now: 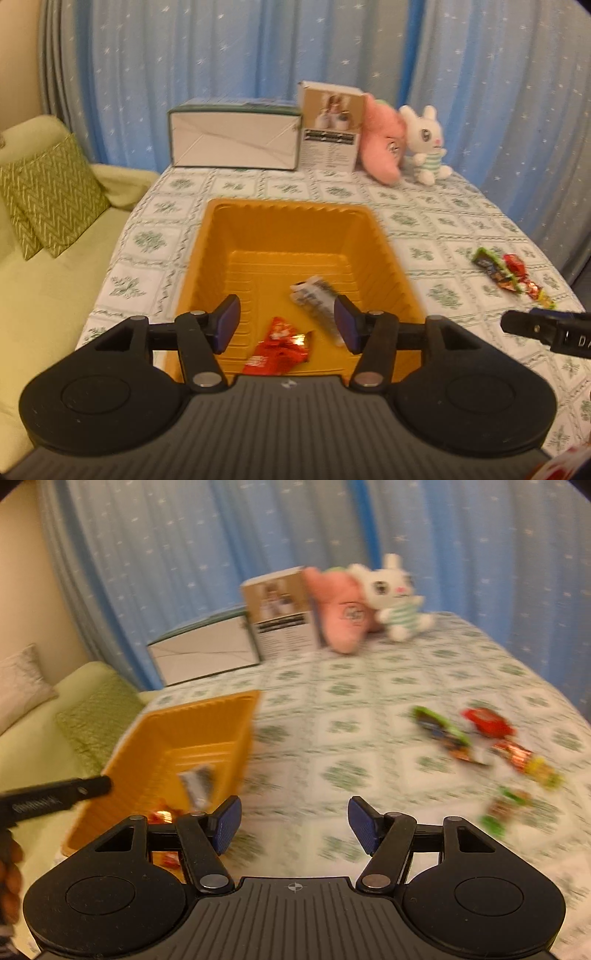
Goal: Organize snacks
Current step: 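Move both grippers back toward the remaining candies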
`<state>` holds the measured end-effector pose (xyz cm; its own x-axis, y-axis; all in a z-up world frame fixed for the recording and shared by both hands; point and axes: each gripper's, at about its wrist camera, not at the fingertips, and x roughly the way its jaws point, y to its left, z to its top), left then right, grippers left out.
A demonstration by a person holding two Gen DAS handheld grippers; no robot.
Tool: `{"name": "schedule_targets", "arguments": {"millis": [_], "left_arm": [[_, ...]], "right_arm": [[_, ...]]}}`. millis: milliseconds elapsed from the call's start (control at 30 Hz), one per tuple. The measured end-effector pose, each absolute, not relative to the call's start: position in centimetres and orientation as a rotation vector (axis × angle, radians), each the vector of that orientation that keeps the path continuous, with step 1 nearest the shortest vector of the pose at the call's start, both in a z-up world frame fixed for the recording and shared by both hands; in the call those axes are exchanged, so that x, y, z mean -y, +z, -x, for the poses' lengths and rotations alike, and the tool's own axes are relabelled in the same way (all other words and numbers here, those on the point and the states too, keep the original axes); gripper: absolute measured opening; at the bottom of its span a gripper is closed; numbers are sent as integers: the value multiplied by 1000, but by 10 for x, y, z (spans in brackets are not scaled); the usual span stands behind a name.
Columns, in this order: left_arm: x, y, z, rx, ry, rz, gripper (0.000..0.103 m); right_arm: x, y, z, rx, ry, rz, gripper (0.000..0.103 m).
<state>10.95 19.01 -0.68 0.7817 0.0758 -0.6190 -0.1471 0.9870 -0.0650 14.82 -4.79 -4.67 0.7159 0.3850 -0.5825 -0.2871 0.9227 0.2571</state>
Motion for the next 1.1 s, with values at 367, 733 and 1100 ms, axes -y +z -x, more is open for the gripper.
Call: {"name": "schedule_targets", "arguments": {"millis": [367,733,1100], "left_arm": [[-108,8,-99,-654,-1,91,70],[-29,6,-99,-653,-121,54,81],[17,-6,-122,-689,-176,21,96]], "right_arm": [[162,-38,-109,-636,187,-204,65],[236,-33,-89,-611,75,-258,65],[248,-35,-96,-600,59,-248,73]]}}
